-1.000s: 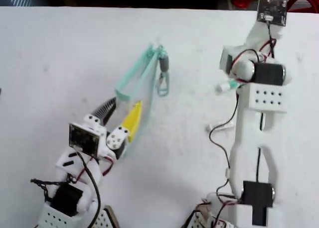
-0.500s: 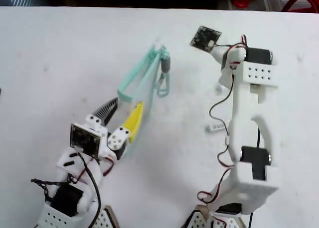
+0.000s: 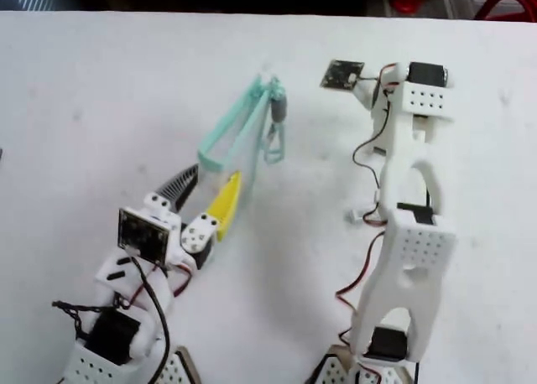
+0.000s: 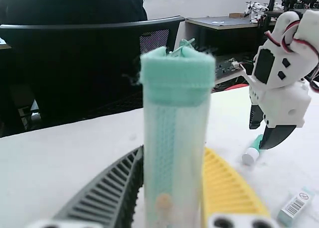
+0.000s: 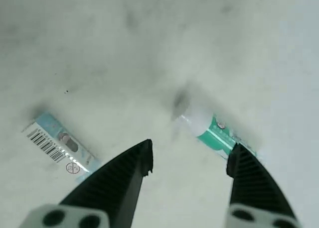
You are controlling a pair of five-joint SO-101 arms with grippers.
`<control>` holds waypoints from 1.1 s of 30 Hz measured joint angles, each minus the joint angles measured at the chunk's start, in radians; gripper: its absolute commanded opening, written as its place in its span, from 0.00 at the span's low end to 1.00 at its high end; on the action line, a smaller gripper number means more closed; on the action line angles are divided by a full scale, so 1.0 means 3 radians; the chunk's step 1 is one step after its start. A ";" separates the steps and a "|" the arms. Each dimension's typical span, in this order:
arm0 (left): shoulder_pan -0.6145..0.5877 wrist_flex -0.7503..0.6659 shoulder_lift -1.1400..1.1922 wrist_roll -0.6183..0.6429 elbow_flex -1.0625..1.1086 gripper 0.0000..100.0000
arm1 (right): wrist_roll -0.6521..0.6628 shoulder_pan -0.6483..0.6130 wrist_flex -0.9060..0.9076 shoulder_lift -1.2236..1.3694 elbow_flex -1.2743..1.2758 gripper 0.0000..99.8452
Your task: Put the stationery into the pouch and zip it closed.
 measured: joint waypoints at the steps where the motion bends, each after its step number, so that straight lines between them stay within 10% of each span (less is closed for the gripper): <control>1: 0.0000 0.0000 0.0000 0.0000 0.0000 0.18 | 0.0005 0.0000 0.0015 0.0097 -0.0092 0.23; 33: 0.0000 -0.0010 0.0000 0.0000 0.0000 0.18 | 0.0143 0.0164 0.0061 0.1534 -0.1427 0.17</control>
